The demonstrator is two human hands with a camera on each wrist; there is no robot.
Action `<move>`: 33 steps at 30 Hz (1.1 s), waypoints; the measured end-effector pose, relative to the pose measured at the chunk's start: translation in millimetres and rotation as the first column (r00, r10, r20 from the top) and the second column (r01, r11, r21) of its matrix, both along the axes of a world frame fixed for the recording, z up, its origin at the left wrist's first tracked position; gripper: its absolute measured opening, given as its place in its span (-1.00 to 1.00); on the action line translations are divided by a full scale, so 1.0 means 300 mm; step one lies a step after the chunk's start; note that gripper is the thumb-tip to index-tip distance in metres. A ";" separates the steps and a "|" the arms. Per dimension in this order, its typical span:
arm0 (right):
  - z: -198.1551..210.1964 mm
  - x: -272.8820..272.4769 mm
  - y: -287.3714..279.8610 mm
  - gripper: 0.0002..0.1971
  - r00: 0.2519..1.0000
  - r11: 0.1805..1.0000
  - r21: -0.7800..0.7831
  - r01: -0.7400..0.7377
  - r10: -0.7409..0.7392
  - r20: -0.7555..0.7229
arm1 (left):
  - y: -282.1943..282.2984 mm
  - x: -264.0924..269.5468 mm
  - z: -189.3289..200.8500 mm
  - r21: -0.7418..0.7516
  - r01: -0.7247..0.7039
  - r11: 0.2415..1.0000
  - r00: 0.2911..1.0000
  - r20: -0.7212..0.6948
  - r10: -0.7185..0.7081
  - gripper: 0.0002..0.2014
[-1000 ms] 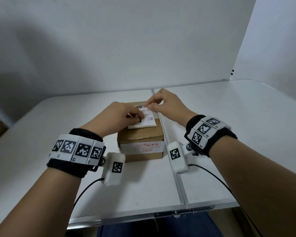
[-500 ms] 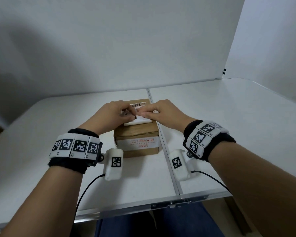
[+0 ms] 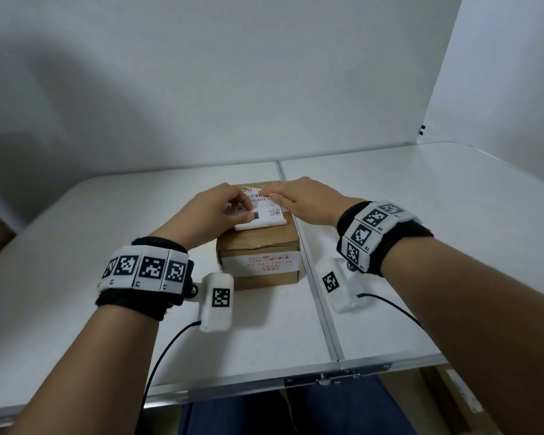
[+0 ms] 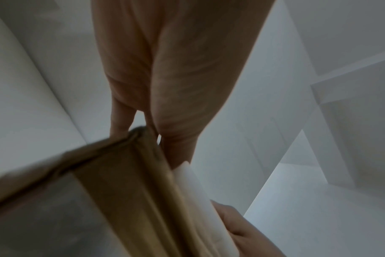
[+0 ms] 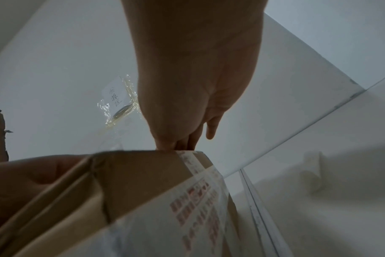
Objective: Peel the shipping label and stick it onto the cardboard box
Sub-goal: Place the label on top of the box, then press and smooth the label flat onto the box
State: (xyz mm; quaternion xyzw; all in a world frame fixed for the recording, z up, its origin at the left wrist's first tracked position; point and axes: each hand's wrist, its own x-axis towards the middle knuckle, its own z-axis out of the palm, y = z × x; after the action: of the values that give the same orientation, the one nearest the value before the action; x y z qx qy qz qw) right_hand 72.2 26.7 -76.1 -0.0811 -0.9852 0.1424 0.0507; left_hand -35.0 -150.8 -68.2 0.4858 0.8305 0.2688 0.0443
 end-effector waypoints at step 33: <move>0.017 0.006 0.006 -0.64 0.979 0.981 0.119 0.152 -0.133 -0.156 | -0.004 -0.053 -0.040 0.007 -0.011 1.000 1.000 -0.003 0.011 -0.65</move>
State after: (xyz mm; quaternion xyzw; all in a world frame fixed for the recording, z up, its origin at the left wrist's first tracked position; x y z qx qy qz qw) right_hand 74.1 28.5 -71.0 -0.1373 -0.9776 0.0792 0.1387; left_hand -50.8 -151.9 -80.1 0.4815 0.8325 0.2712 0.0401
